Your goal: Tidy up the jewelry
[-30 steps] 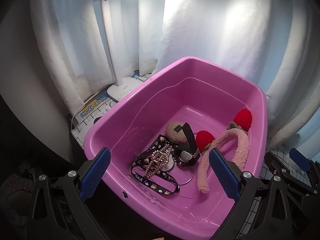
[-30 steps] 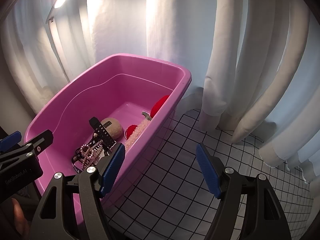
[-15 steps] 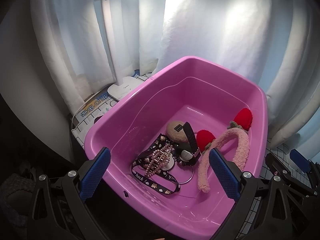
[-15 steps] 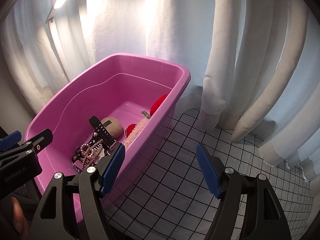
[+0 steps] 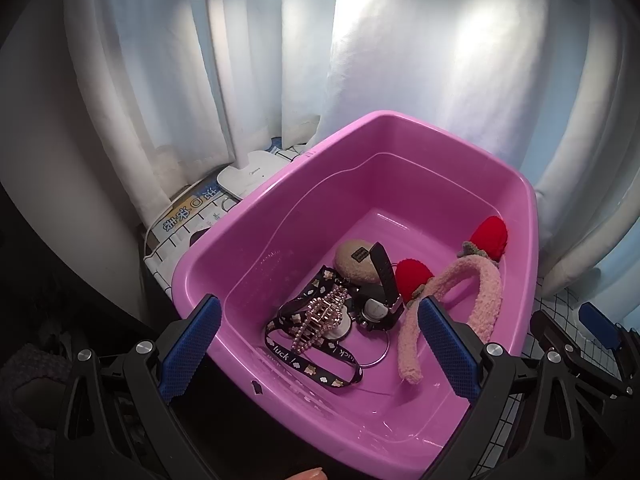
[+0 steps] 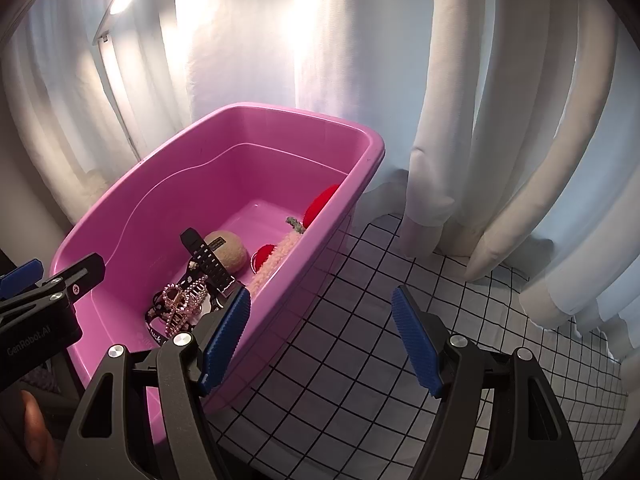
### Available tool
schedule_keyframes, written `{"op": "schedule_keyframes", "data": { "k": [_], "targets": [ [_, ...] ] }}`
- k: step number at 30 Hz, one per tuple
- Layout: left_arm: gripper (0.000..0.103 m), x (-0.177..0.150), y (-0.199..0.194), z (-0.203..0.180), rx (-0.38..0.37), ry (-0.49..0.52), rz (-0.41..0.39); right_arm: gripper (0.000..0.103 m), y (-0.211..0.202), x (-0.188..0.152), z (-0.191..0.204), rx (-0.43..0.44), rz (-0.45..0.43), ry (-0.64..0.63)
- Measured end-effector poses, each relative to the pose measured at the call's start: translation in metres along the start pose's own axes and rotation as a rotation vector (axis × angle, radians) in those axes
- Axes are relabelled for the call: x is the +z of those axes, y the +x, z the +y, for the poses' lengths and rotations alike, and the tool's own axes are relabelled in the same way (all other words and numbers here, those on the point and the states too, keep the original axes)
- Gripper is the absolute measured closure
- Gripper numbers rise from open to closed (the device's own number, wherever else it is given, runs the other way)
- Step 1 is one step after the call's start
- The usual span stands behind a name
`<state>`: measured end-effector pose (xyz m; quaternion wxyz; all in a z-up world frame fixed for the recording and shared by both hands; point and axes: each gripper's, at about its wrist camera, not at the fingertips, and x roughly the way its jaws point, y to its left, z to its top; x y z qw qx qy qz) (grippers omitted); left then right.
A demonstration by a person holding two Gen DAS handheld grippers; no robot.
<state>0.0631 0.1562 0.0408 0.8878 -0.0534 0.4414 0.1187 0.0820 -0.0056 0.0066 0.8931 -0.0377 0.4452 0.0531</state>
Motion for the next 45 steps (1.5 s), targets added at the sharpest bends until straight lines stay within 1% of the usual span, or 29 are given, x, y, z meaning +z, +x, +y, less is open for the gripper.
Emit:
{"op": "schedule_keyframes", "data": {
  "k": [11,18,22,29,32,45],
  "targets": [
    [0.006,-0.0013,0.0021,0.0005,0.004,-0.003,0.003,0.033,0.0,-0.0012,-0.0006,0.002,0.001,0.0],
    [0.006,-0.003,0.0036,0.002,0.019,-0.016,0.008,0.033,0.0015,-0.0019,0.0012,0.004,0.008,-0.004],
    [0.006,-0.0039,0.0006,0.0037,0.046,-0.019,-0.019,0.033,0.0034,-0.0014,0.0016,0.004,0.01,-0.002],
    [0.006,-0.003,0.0008,-0.0009,0.028,0.007,-0.013,0.033,0.0044,-0.0008,0.0014,0.004,0.007,0.004],
    [0.006,-0.0028,0.0009,-0.002,0.013,0.002,-0.003,0.033,0.0043,-0.0007,0.0013,0.005,0.007,0.003],
    [0.006,-0.0039,-0.0021,0.0008,0.008,-0.013,-0.004,0.033,0.0035,-0.0009,0.0003,0.006,0.006,0.003]
  ]
}}
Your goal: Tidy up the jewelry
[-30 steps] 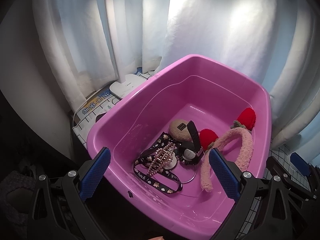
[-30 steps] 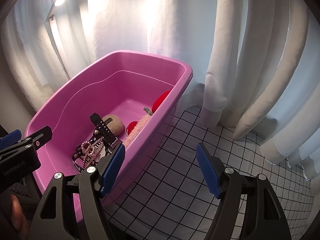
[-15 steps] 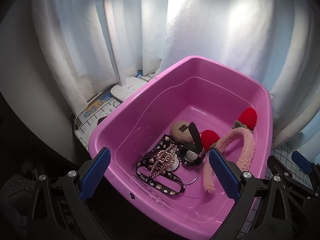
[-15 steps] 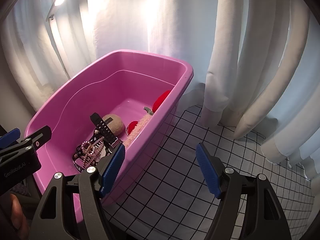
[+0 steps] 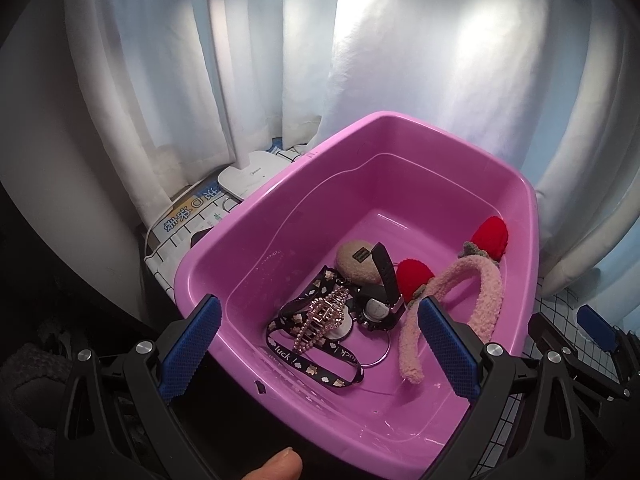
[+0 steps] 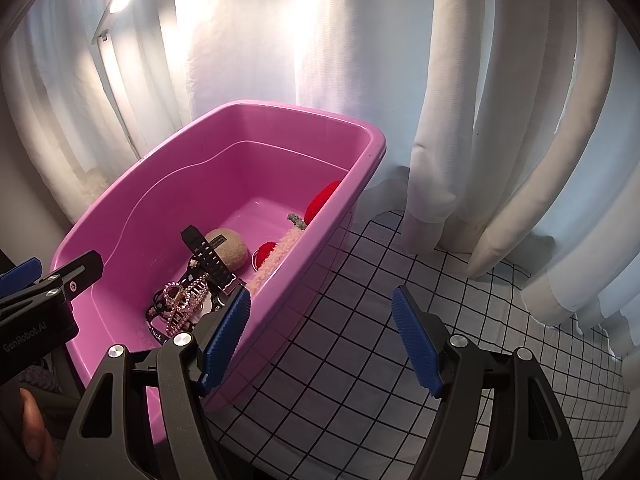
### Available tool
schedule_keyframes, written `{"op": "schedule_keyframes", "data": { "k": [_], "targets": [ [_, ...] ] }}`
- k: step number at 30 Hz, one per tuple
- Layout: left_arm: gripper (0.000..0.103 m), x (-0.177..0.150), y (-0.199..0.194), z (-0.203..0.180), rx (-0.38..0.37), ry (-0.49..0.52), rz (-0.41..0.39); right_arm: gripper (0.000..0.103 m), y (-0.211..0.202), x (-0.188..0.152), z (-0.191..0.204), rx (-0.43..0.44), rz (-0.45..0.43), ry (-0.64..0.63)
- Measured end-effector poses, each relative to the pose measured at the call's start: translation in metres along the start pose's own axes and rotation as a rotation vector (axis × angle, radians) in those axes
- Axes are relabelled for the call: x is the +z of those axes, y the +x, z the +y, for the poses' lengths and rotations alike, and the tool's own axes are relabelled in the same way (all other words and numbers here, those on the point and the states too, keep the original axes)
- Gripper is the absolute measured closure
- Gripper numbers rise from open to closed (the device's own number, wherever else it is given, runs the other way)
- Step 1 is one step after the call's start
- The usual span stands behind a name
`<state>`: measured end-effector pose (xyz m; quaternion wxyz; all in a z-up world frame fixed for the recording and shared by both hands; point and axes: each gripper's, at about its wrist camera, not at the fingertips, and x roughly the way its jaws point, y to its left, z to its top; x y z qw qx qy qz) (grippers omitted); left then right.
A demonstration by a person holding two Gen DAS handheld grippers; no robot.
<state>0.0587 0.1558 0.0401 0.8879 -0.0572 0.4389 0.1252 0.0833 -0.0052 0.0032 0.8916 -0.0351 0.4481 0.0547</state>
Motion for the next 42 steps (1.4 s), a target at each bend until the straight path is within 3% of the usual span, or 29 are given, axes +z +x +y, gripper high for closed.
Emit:
{"op": "schedule_keyframes", "data": {
  "k": [42],
  "targets": [
    [0.006,-0.001,-0.006,0.009,-0.001,-0.022,0.007,0.033,-0.011,-0.001,0.004,-0.008,-0.008,-0.003]
  ]
}}
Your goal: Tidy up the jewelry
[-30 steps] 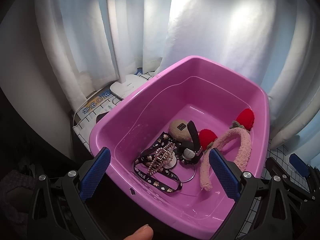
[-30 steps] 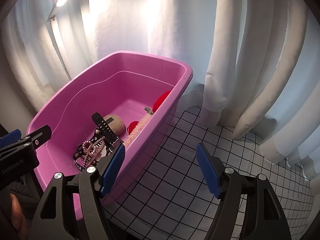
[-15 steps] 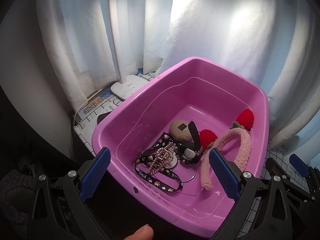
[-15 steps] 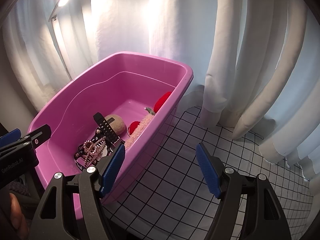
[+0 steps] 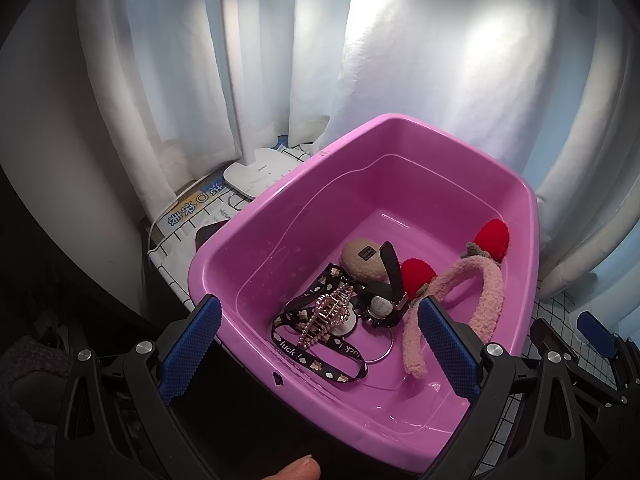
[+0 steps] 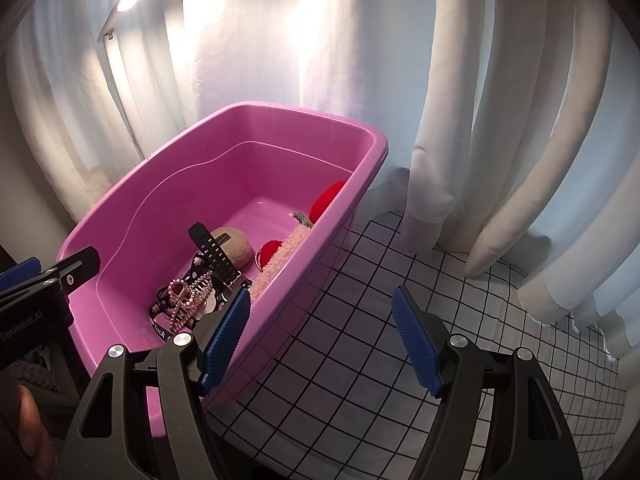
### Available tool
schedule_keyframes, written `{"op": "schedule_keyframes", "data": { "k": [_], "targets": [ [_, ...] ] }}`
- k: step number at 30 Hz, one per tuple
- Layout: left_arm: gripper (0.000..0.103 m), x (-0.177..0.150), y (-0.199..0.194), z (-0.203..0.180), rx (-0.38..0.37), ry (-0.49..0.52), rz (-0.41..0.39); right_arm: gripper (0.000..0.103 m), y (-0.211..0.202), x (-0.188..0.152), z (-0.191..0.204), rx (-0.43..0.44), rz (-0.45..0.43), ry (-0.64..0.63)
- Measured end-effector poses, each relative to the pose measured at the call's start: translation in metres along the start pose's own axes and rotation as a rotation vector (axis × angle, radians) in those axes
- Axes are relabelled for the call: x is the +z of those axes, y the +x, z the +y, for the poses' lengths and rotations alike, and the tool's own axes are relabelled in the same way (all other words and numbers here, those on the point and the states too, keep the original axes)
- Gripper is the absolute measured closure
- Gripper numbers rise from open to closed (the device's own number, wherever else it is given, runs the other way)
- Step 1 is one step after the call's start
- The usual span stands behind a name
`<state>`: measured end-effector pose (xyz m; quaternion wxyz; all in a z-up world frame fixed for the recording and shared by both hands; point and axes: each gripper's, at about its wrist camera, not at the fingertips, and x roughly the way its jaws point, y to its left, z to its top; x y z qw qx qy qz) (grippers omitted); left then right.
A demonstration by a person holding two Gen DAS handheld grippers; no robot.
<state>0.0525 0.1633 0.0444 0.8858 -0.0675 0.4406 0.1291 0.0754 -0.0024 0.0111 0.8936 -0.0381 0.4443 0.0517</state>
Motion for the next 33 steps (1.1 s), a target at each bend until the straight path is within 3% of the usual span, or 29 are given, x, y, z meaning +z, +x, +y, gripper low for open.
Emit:
{"op": "schedule_keyframes", "data": {
  "k": [17,22,33],
  "targets": [
    [0.006,0.0004,-0.0001,0.001,-0.002,0.003,0.001,0.033,0.0015,0.0001,0.0027,0.001,0.006,-0.001],
    [0.006,-0.0001,-0.0038,-0.0024,0.008,0.032,-0.048,0.033,0.0019,0.0003,0.003,0.0,0.006,0.0],
    [0.006,0.0028,0.0026,-0.0054,-0.001,0.031,-0.016,0.033,0.0053,0.0011,0.0026,-0.001,0.005,0.004]
  ]
}}
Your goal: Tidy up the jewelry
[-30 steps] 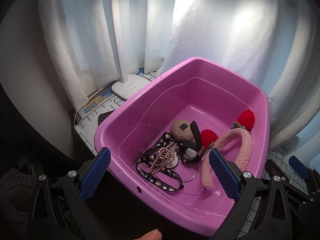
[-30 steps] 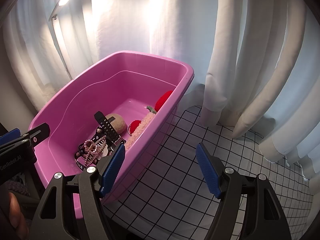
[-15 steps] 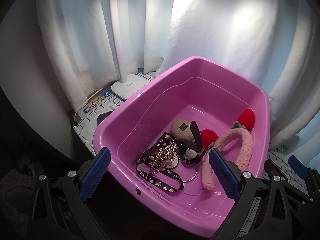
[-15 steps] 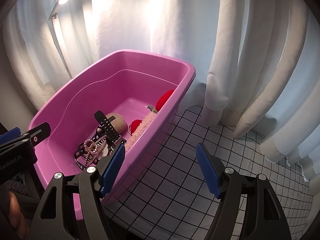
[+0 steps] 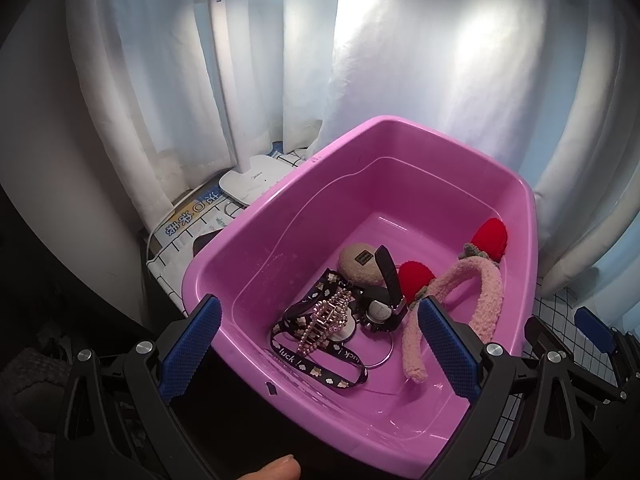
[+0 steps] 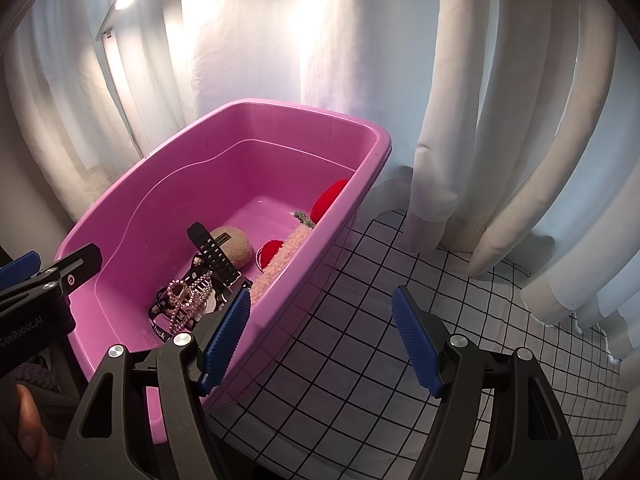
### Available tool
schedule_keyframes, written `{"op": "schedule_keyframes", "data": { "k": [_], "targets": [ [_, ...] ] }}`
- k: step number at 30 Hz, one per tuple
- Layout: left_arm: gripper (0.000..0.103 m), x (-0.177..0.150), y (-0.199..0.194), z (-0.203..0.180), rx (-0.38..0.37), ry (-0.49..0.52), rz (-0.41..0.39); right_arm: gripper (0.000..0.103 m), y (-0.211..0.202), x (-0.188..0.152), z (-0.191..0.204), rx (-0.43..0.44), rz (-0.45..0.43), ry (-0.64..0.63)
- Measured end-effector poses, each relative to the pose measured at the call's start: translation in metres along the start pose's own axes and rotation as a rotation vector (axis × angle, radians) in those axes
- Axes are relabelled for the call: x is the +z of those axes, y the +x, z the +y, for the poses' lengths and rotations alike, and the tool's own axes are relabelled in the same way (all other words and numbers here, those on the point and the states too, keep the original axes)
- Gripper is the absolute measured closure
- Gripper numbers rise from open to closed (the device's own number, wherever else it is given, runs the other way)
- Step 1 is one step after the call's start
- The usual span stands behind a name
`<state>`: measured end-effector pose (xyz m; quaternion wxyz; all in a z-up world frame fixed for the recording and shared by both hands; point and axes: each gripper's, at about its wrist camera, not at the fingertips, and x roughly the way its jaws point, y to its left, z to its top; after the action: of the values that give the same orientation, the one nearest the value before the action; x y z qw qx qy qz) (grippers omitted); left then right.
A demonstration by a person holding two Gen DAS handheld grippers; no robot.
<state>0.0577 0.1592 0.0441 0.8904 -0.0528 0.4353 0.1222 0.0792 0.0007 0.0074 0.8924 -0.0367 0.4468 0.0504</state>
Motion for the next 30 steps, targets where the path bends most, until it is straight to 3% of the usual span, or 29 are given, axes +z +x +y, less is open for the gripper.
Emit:
{"op": "schedule_keyframes", "data": {
  "k": [30],
  "targets": [
    [0.006,-0.0003,0.0021,0.005,0.006,-0.002,-0.004,0.033,0.0004,0.0,-0.0004,0.001,0.0,0.002]
  ]
}}
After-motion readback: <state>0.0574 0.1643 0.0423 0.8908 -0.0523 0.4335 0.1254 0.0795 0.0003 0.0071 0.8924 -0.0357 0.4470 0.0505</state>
